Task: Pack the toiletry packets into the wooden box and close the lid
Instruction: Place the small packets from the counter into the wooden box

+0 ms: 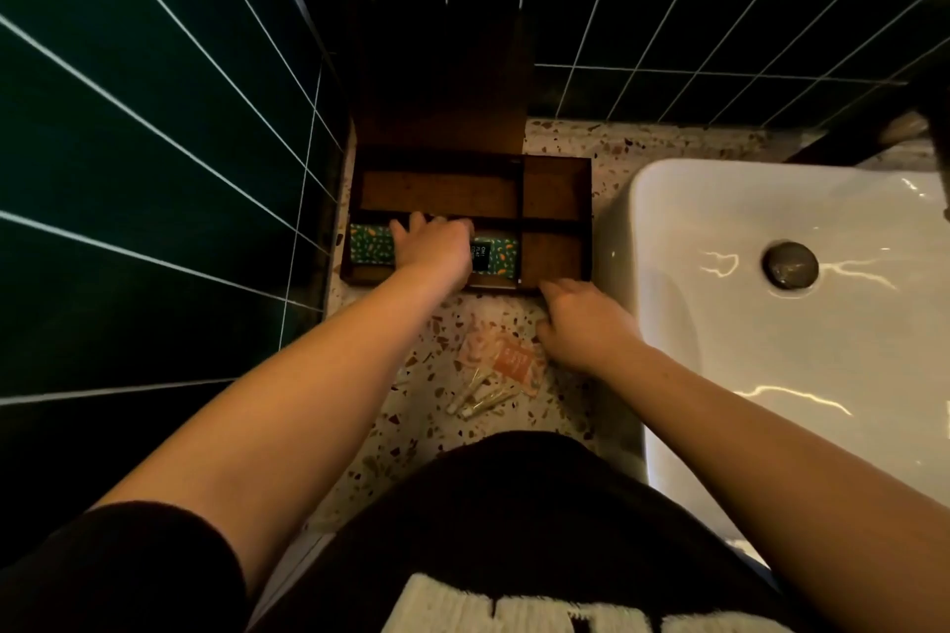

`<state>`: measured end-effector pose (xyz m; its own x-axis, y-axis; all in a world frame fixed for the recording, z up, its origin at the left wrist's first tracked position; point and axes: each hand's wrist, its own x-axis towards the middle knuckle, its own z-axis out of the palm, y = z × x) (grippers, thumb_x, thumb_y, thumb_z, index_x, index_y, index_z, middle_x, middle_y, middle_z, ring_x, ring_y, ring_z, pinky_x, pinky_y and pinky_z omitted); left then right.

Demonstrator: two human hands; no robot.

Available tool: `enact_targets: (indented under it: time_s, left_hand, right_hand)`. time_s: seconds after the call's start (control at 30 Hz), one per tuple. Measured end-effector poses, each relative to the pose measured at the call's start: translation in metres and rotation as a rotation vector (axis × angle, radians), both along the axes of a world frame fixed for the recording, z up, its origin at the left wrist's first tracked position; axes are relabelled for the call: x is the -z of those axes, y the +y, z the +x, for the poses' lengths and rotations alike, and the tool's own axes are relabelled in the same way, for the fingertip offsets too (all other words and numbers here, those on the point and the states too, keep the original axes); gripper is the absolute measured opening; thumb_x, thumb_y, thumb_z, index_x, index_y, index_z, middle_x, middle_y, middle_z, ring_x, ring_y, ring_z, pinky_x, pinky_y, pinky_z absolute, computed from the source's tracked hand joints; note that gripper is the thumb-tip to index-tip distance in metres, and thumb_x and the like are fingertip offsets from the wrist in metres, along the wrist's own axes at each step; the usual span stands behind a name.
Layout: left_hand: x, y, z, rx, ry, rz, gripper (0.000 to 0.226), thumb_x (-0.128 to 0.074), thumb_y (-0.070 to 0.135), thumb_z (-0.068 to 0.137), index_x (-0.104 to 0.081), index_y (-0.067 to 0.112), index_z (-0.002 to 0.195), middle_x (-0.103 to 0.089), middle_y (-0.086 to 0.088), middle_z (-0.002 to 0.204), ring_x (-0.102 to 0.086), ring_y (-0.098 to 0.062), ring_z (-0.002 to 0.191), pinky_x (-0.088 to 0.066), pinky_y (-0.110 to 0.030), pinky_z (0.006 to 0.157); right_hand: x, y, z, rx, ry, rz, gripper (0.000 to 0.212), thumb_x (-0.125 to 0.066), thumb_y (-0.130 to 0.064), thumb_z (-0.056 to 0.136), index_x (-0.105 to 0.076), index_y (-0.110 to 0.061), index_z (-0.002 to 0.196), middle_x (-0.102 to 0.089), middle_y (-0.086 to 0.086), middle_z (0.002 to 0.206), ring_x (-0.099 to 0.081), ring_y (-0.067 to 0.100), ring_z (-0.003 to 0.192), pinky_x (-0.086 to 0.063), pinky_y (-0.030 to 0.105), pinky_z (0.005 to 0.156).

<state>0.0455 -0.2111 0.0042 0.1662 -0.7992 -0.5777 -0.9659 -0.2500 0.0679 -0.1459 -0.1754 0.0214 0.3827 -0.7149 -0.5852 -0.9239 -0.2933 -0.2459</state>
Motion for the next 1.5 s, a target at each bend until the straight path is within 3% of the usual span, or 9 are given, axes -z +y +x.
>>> enact_targets:
  time_s: [0.23, 0.33, 0.5, 0.7, 1.03, 1.2, 1.3, 1.4, 1.5]
  left_hand:
    - [0.027, 0.028, 0.006, -0.031, 0.09, -0.382, 0.048, -0.061, 0.01, 0.089, -0.054, 0.025, 0.135, -0.057, -0.008, 0.134, -0.045, -0.034, 0.128, -0.032, -0.051, 0.11]
    - [0.027, 0.046, 0.004, -0.078, 0.067, -0.487, 0.042, -0.063, 0.023, 0.091, -0.057, 0.026, 0.133, -0.054, -0.007, 0.137, -0.044, -0.034, 0.129, -0.034, -0.052, 0.108]
    - [0.018, 0.063, -0.004, -0.178, 0.055, -0.236, 0.046, -0.042, 0.051, 0.1, -0.054, 0.035, 0.14, -0.044, -0.006, 0.152, -0.041, -0.037, 0.134, -0.028, -0.056, 0.11]
    - [0.016, 0.066, -0.004, -0.103, 0.057, -0.129, 0.053, -0.03, 0.061, 0.1, -0.049, 0.04, 0.145, -0.029, -0.003, 0.164, -0.032, -0.035, 0.145, -0.015, -0.06, 0.119]
    - [0.014, 0.06, 0.001, -0.103, 0.103, -0.131, 0.054, -0.033, 0.059, 0.1, -0.044, 0.038, 0.148, -0.022, -0.002, 0.167, -0.024, -0.033, 0.149, -0.016, -0.06, 0.118]
    - [0.013, 0.083, 0.008, -0.225, 0.177, -0.482, 0.036, -0.055, 0.038, 0.095, -0.064, 0.023, 0.127, -0.047, -0.003, 0.148, -0.033, -0.03, 0.141, -0.029, -0.053, 0.113]
    - [0.014, 0.11, 0.014, -0.331, 0.202, -0.598, 0.024, -0.058, 0.027, 0.093, -0.064, 0.02, 0.115, -0.054, -0.004, 0.131, -0.042, -0.03, 0.128, -0.036, -0.048, 0.103]
    - [0.021, 0.137, 0.019, -0.418, 0.208, -0.55, 0.026, -0.059, 0.024, 0.091, -0.061, 0.022, 0.117, -0.051, -0.003, 0.132, -0.04, -0.028, 0.128, -0.035, -0.045, 0.105]
    - [0.029, 0.156, 0.024, -0.487, 0.188, -0.452, 0.04, -0.064, 0.025, 0.091, -0.055, 0.024, 0.13, -0.042, -0.003, 0.149, -0.03, -0.028, 0.14, -0.03, -0.046, 0.113]
  right_hand:
    - [0.002, -0.001, 0.001, 0.0, 0.012, -0.002, 0.057, -0.049, -0.029, 0.091, -0.043, -0.012, 0.145, -0.05, 0.012, 0.145, -0.046, 0.032, 0.133, -0.044, 0.042, 0.106]
    - [0.002, -0.001, 0.002, -0.001, 0.022, -0.002, 0.059, -0.049, -0.03, 0.092, -0.04, -0.013, 0.148, -0.048, 0.012, 0.148, -0.044, 0.032, 0.135, -0.043, 0.042, 0.108]
    - [0.002, -0.001, 0.001, -0.001, 0.025, -0.006, 0.06, -0.05, -0.032, 0.092, -0.039, -0.014, 0.148, -0.047, 0.011, 0.149, -0.044, 0.031, 0.135, -0.044, 0.042, 0.107]
    - [0.001, 0.0, 0.001, 0.006, 0.018, -0.012, 0.059, -0.05, -0.032, 0.092, -0.039, -0.015, 0.148, -0.048, 0.009, 0.149, -0.046, 0.03, 0.134, -0.045, 0.042, 0.105]
    - [0.0, 0.0, 0.001, 0.004, 0.007, -0.004, 0.061, -0.049, -0.032, 0.093, -0.036, -0.016, 0.151, -0.042, 0.008, 0.155, -0.041, 0.029, 0.14, -0.042, 0.042, 0.11]
    - [0.0, 0.008, 0.0, 0.051, -0.16, -0.118, 0.055, -0.053, -0.021, 0.091, -0.045, -0.013, 0.144, -0.048, 0.01, 0.147, -0.043, 0.03, 0.134, -0.042, 0.045, 0.108]
    - [0.004, 0.021, 0.002, -0.064, -0.226, -0.209, 0.048, -0.055, -0.02, 0.088, -0.054, -0.013, 0.135, -0.057, 0.008, 0.131, -0.053, 0.029, 0.119, -0.049, 0.045, 0.096]
    - [0.014, 0.031, 0.011, -0.123, -0.228, -0.12, 0.045, -0.057, -0.026, 0.089, -0.054, -0.014, 0.132, -0.058, 0.009, 0.127, -0.054, 0.03, 0.116, -0.051, 0.044, 0.091]
    - [0.027, 0.037, 0.017, -0.18, -0.155, -0.082, 0.048, -0.058, -0.03, 0.09, -0.049, -0.016, 0.135, -0.053, 0.008, 0.134, -0.048, 0.03, 0.123, -0.048, 0.044, 0.095]
